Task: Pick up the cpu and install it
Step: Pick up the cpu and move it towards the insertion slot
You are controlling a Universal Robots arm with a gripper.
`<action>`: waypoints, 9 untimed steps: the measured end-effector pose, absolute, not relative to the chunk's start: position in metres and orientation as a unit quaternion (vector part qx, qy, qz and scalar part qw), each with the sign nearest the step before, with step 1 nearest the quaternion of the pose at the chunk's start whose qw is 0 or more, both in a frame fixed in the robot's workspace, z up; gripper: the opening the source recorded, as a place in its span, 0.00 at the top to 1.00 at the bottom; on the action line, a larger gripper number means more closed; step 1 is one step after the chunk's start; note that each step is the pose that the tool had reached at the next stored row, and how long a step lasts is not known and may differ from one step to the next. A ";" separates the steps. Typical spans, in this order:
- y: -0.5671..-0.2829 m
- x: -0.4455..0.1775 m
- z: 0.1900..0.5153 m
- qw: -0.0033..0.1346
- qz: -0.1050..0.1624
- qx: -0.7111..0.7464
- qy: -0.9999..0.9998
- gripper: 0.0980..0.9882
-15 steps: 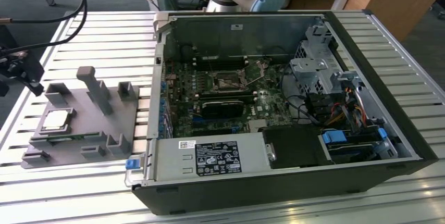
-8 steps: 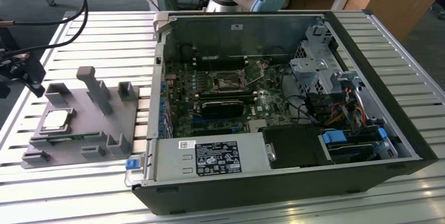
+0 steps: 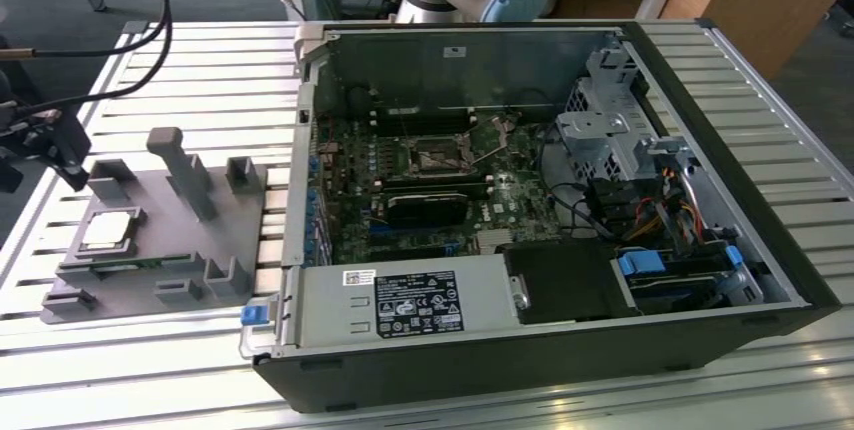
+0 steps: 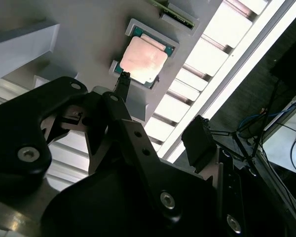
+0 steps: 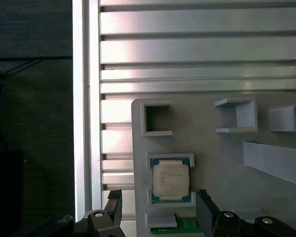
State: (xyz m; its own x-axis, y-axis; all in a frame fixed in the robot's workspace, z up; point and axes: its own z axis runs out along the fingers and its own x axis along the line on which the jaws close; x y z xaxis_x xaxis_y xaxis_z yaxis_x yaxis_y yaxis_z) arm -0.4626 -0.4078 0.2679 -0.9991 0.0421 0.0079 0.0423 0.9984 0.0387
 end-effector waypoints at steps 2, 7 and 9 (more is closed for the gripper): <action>-0.408 -0.463 0.267 0.004 -0.019 -0.021 -1.000 0.32; -0.408 -0.462 0.265 0.003 -0.020 -0.021 -1.000 0.32; -0.408 -0.462 0.264 0.004 -0.019 -0.021 -1.000 0.32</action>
State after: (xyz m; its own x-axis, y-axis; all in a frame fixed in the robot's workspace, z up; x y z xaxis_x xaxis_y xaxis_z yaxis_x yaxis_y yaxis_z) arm -0.4617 -0.4078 0.2639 -0.9991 0.0419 0.0078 0.0422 0.9984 0.0388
